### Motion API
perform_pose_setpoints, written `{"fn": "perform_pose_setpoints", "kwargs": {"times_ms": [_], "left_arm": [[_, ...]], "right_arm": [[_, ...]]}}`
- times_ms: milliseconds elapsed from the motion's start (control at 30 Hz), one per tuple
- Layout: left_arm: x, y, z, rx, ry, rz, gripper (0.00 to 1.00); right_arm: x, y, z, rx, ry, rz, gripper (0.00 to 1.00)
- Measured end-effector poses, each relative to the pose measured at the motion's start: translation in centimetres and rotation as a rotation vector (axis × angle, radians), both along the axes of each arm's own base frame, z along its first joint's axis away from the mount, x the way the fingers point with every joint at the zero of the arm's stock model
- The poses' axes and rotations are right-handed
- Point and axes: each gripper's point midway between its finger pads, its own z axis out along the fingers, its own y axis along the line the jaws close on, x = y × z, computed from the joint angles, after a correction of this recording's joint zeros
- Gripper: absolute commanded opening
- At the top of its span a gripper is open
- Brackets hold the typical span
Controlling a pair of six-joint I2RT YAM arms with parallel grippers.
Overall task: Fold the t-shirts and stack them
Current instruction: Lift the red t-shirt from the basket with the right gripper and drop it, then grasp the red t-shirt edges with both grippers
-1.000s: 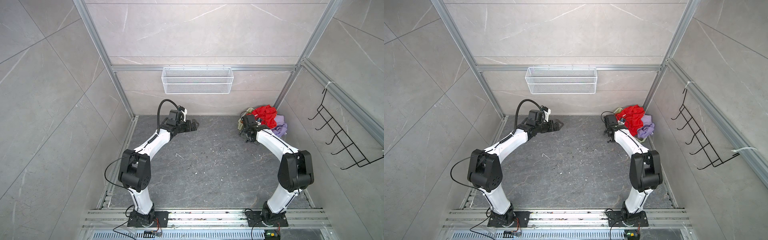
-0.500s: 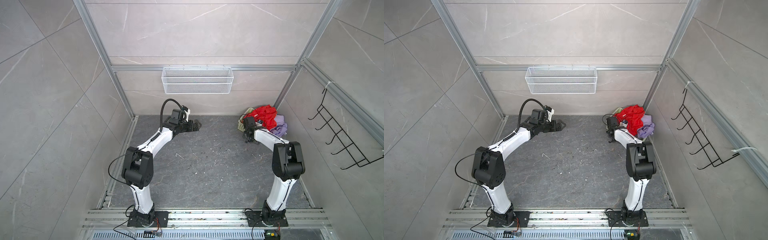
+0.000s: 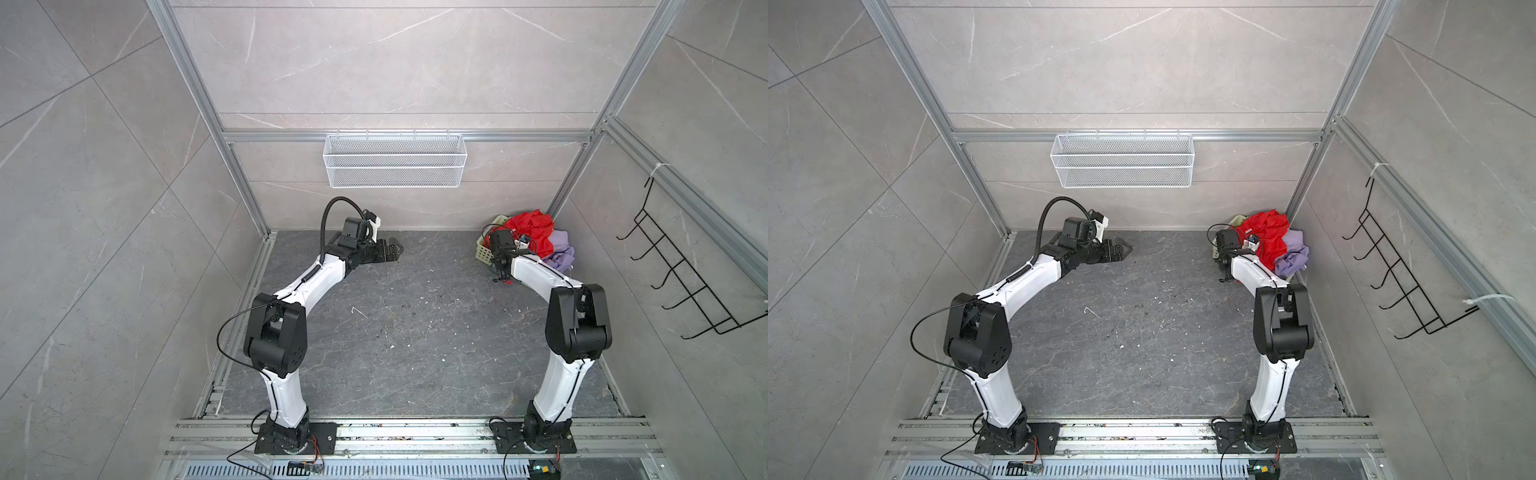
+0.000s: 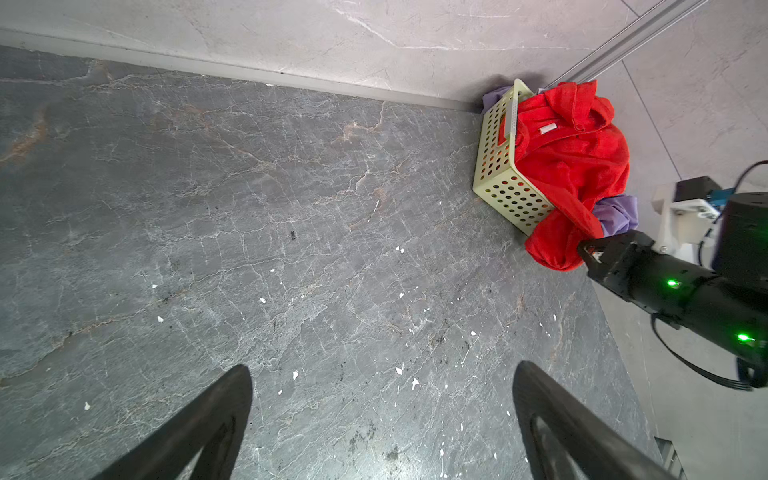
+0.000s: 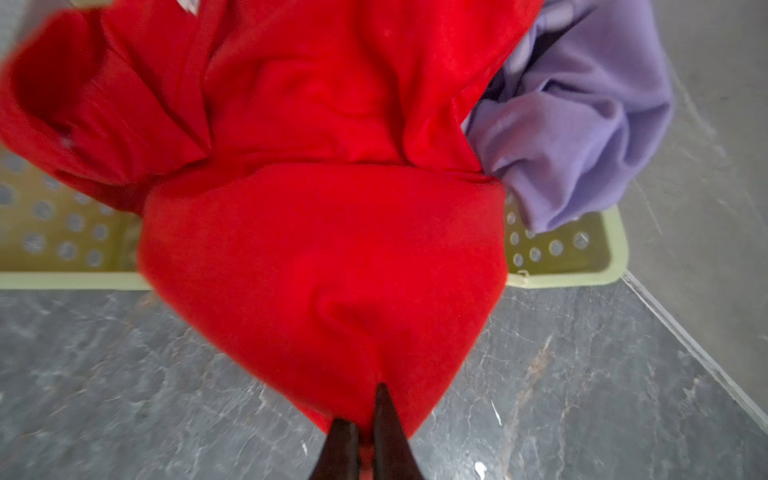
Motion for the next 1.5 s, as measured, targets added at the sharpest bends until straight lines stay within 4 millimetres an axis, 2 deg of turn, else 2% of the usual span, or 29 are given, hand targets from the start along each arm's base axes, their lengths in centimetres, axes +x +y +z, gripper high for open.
{"fn": "perform_pose_setpoints", "kwargs": {"times_ms": [67,167,267,333,367,400,433,533,633,700,767,833,867,900,967,1033,1067,1133,1233,1267,1333,1500], "left_arm": [[0.0,0.0,0.0,-0.001,-0.003,0.0,1.0],[0.1,-0.1,0.0,-0.003,-0.008,0.0,1.0],[0.1,-0.1,-0.1,-0.005,-0.01,-0.001,1.0],[0.1,-0.1,0.0,-0.007,-0.014,-0.003,1.0],[0.2,-0.1,0.0,-0.009,-0.018,-0.002,1.0],[0.3,-0.2,0.1,-0.011,-0.023,-0.002,1.0],[0.3,-0.2,0.2,-0.013,-0.029,-0.002,1.0],[0.8,-0.2,0.6,-0.02,-0.054,0.009,1.0],[1.1,0.7,0.5,-0.024,-0.076,0.058,1.0],[0.9,1.7,0.0,-0.015,-0.08,0.105,1.0],[0.7,3.5,-0.3,0.009,-0.084,0.171,1.0],[0.5,6.0,-0.2,0.049,-0.102,0.258,1.0],[0.4,7.5,0.2,0.074,-0.121,0.314,1.0],[0.2,9.0,0.7,0.099,-0.138,0.368,1.0],[-0.5,12.4,2.4,0.147,-0.186,0.484,1.0],[-1.3,15.6,4.0,0.187,-0.228,0.594,1.0],[-1.7,17.0,4.7,0.204,-0.241,0.64,1.0],[-2.4,19.9,5.7,0.248,-0.258,0.737,1.0],[-3.2,22.8,5.8,0.313,-0.251,0.825,0.99],[-3.4,23.2,5.4,0.33,-0.244,0.833,0.99],[-3.8,23.4,4.3,0.36,-0.216,0.814,0.98],[-4.9,21.1,1.4,0.359,-0.112,0.657,0.91]], "right_arm": [[-0.2,0.2,2.2,0.004,-0.037,0.015,0.01],[-0.2,0.7,8.7,0.001,-0.152,0.064,0.0],[-0.3,2.5,17.0,0.006,-0.317,0.155,0.0],[-0.7,4.8,23.2,0.024,-0.44,0.255,0.0],[-1.0,5.8,25.5,0.032,-0.488,0.297,0.0],[-1.5,7.6,28.8,0.049,-0.552,0.374,0.0],[-1.9,9.2,31.2,0.061,-0.601,0.434,0.0],[-4.0,15.5,38.0,0.122,-0.738,0.664,0.0],[-7.0,22.0,42.8,0.218,-0.844,0.902,0.0],[-8.4,24.7,44.0,0.283,-0.882,1.011,0.0],[-9.0,26.3,44.1,0.349,-0.894,1.078,0.0],[-8.7,26.9,42.7,0.385,-0.868,1.087,0.0],[-8.3,26.9,41.2,0.396,-0.836,1.075,0.02],[-8.0,26.8,39.8,0.399,-0.804,1.057,0.09],[-7.2,26.2,36.4,0.39,-0.723,0.994,0.49],[-6.0,24.2,32.6,0.335,-0.63,0.869,0.67],[-5.6,23.2,31.3,0.315,-0.596,0.814,0.67],[-5.0,19.8,28.1,0.266,-0.507,0.67,0.68],[-4.5,15.5,24.8,0.235,-0.436,0.5,0.68],[-4.5,14.8,23.9,0.236,-0.419,0.468,0.68],[-4.6,14.6,22.5,0.255,-0.394,0.444,0.67],[-4.5,17.2,18.9,0.366,-0.32,0.471,0.65]]}}
